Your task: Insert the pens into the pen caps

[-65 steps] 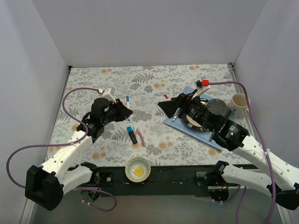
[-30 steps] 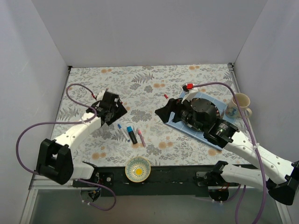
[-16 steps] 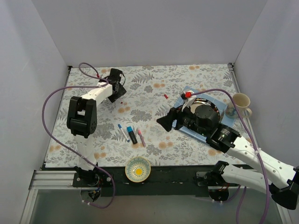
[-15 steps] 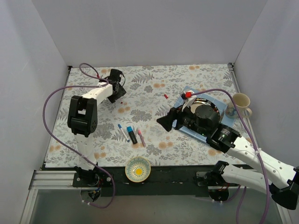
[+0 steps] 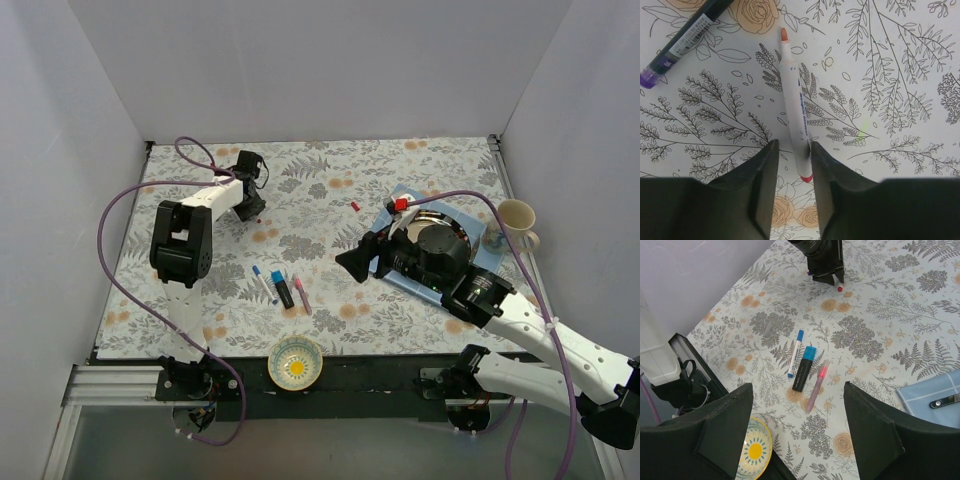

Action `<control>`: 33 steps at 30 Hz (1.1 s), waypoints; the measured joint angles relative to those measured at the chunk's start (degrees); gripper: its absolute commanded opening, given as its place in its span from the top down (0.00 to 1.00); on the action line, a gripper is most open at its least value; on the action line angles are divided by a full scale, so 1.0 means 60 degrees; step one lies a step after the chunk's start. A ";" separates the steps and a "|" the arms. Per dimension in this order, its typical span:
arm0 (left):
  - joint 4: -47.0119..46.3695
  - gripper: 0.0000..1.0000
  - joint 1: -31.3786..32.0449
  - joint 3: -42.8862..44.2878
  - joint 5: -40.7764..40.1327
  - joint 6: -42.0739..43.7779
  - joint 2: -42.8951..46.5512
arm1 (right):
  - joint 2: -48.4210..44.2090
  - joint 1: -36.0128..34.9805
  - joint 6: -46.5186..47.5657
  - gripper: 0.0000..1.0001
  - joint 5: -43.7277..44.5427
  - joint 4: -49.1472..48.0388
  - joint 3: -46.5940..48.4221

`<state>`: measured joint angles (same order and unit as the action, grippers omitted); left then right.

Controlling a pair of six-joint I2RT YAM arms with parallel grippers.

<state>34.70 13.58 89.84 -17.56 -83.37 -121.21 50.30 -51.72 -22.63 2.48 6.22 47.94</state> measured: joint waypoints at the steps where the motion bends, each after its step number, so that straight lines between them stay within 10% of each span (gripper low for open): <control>1: 0.0004 0.80 0.0000 0.0000 -0.0011 0.0066 -0.0015 | 0.0004 0.0000 0.0015 0.21 -0.0029 0.0000 0.0000; 6: -0.0055 1.00 0.0000 -0.0091 0.0018 0.0382 0.0022 | 0.0011 0.0000 0.0011 0.21 -0.0146 -0.0022 0.0000; 19: -0.0892 1.00 0.0026 -0.3595 0.2288 0.1840 0.3282 | 0.1851 0.1115 -0.1370 0.23 -0.0022 -0.1056 -0.0477; 33: -0.3614 1.00 0.0437 -0.6171 0.7031 0.2244 0.7956 | 0.6233 0.2539 -0.3825 0.22 -0.3949 -0.5104 0.0634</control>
<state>13.02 16.21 52.82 24.62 -69.91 -73.47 87.70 -36.49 -45.58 -21.21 -24.40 51.75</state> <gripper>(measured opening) 0.075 0.795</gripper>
